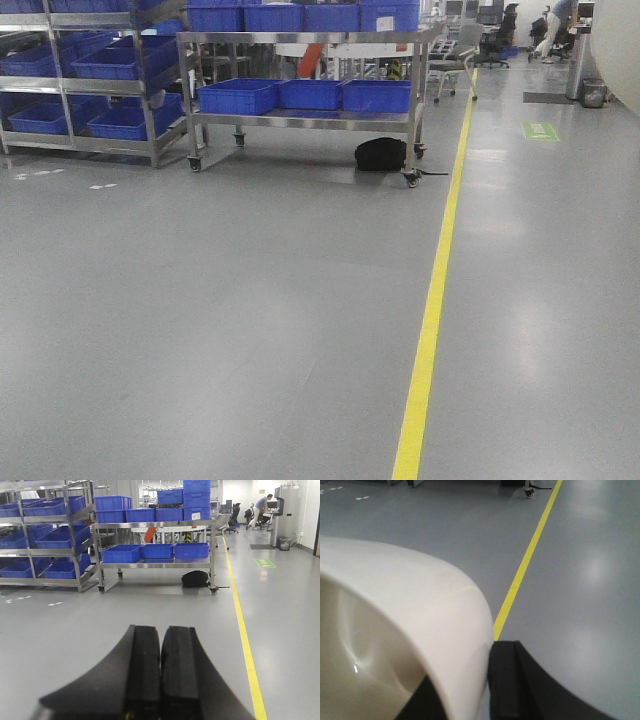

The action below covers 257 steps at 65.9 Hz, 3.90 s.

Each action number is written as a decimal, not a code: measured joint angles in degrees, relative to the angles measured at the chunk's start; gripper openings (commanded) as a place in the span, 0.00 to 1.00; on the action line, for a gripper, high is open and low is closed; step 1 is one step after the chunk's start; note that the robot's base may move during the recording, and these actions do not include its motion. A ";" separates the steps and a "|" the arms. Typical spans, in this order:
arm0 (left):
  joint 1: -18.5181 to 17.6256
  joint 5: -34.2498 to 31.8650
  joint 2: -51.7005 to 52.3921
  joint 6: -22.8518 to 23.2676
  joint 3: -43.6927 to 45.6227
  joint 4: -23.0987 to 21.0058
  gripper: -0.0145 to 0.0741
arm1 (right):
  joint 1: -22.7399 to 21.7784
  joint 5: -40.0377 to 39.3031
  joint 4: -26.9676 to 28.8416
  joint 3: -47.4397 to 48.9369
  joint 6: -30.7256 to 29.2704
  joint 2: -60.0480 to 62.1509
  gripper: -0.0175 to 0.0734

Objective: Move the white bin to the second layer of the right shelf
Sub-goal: 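Drive the base forward along the yellow floor line, then turn the base past the blue-crate racks toward the windows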

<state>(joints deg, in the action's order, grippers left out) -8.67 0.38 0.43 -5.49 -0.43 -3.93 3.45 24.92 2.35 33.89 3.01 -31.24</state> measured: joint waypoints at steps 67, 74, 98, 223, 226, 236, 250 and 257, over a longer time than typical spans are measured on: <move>0.00 0.00 0.00 0.00 0.00 0.00 0.26 | 0.00 0.03 0.00 0.00 0.00 0.00 0.22; 0.00 0.00 0.00 0.00 0.00 0.00 0.26 | 0.00 0.03 0.00 0.00 0.00 0.00 0.22; 0.00 0.00 0.00 0.00 0.00 0.00 0.26 | 0.00 0.03 0.00 0.00 0.00 0.00 0.22; 0.00 0.00 0.00 0.00 0.00 0.00 0.26 | 0.00 0.14 0.00 0.00 0.00 0.00 0.22; 0.00 0.00 0.00 0.00 0.00 0.00 0.26 | 0.00 0.14 0.00 0.00 0.00 0.00 0.22; 0.00 0.00 0.00 0.00 0.00 0.00 0.26 | 0.00 0.14 0.00 0.00 0.00 0.00 0.22; 0.00 0.00 0.00 0.00 0.00 0.00 0.26 | 0.00 0.14 0.00 0.00 0.00 0.00 0.22; 0.00 0.00 0.00 0.00 0.00 0.00 0.26 | 0.00 0.14 0.00 0.00 0.00 0.00 0.22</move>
<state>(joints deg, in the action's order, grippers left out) -8.67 0.38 0.43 -5.49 -0.43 -3.93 3.45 25.06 2.35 33.89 3.01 -31.24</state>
